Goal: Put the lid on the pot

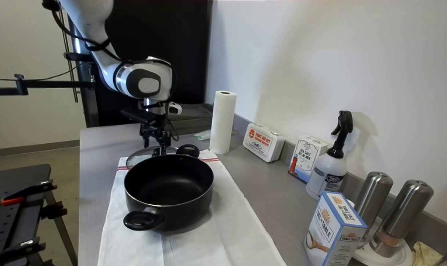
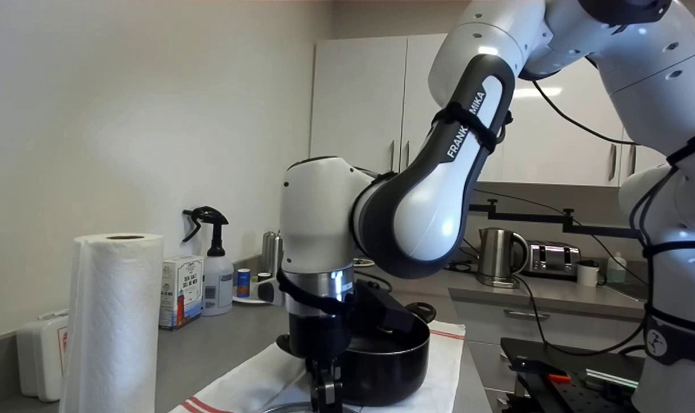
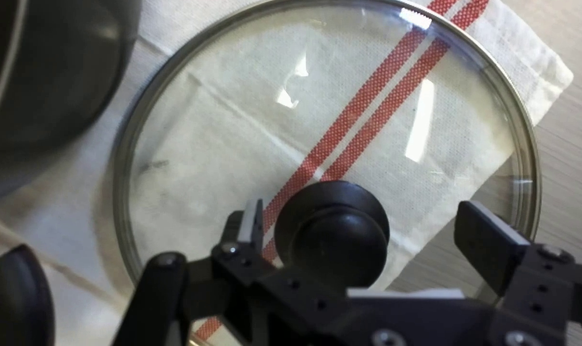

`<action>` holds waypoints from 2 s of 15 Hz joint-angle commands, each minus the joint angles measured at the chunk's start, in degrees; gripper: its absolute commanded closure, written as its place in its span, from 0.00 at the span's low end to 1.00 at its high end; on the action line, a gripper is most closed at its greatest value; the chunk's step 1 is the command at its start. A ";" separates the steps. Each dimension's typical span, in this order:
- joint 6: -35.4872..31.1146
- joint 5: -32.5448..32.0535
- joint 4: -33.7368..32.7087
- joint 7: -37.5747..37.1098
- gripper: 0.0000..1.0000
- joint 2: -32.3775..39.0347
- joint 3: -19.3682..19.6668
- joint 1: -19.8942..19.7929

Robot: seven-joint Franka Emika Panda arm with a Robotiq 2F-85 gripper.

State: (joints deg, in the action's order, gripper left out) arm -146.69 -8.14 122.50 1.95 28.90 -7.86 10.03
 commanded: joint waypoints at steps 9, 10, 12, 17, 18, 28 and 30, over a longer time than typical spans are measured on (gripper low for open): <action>-1.49 -0.49 -3.21 0.60 0.72 2.29 0.72 0.99; -1.54 -0.50 -3.13 0.60 0.75 2.20 0.71 1.00; -1.60 -0.42 -2.96 0.61 0.75 2.00 0.69 0.92; -0.97 0.01 -0.62 0.71 0.75 -1.40 -0.13 0.99; -0.99 0.11 0.09 0.87 0.75 -2.33 -0.46 0.98; 0.52 3.46 9.50 2.95 0.75 -15.31 -5.24 0.28; 0.72 4.71 11.68 3.64 0.75 -18.50 -5.95 0.35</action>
State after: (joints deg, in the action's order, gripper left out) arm -146.70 -6.06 129.30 3.25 17.70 -12.49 10.70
